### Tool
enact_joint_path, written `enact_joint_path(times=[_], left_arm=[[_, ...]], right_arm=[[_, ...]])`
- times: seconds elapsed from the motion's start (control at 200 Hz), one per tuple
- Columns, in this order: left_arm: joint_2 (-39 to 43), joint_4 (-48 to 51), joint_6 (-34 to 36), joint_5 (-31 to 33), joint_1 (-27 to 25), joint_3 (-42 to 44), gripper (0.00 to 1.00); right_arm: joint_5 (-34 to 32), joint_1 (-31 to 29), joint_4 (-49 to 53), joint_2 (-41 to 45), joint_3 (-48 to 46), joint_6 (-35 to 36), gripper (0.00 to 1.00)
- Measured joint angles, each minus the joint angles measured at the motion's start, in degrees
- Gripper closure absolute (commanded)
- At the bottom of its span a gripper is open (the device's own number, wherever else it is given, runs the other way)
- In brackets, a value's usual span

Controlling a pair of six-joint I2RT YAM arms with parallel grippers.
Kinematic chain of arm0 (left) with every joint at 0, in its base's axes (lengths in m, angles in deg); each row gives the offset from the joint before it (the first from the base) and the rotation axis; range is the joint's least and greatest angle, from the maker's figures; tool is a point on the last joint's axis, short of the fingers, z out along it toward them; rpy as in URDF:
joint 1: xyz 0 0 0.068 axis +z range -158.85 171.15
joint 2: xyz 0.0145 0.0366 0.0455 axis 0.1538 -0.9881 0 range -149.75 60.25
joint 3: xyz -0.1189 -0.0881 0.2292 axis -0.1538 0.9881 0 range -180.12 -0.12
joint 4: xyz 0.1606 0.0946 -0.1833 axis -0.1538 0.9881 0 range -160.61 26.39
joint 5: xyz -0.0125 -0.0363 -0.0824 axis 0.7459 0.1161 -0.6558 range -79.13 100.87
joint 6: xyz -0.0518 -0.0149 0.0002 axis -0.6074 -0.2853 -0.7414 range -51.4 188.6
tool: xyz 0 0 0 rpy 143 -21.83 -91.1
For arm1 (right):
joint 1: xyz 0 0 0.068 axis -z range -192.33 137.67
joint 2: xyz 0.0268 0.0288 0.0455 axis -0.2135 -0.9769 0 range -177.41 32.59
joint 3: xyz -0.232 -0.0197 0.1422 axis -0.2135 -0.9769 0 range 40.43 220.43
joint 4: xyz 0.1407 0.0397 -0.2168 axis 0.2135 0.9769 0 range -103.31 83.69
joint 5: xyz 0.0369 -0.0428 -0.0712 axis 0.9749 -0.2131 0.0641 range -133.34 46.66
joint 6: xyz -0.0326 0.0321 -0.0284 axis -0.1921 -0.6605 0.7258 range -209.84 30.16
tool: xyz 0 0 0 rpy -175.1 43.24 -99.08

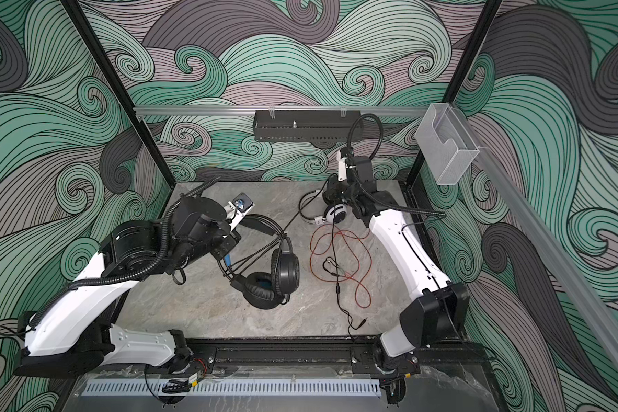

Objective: Wrap the headphones

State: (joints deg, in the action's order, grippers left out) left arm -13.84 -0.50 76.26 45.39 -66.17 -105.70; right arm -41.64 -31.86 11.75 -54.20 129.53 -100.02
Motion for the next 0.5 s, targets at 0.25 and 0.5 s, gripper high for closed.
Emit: enact_joint_path(times=[0.25,0.5], left_arm=[[-0.2,-1.8,2.4,5.9,-0.3,0.0,1.00],[-0.3,-2.1,3.0,6.6,-0.7,0.0,1.00]], right_arm=[[0.7,-2.9,-1.2,4.1,0.0,2.7,1.00],[0.3,-5.3,-1.4,4.9,1.7,4.6,1.00]])
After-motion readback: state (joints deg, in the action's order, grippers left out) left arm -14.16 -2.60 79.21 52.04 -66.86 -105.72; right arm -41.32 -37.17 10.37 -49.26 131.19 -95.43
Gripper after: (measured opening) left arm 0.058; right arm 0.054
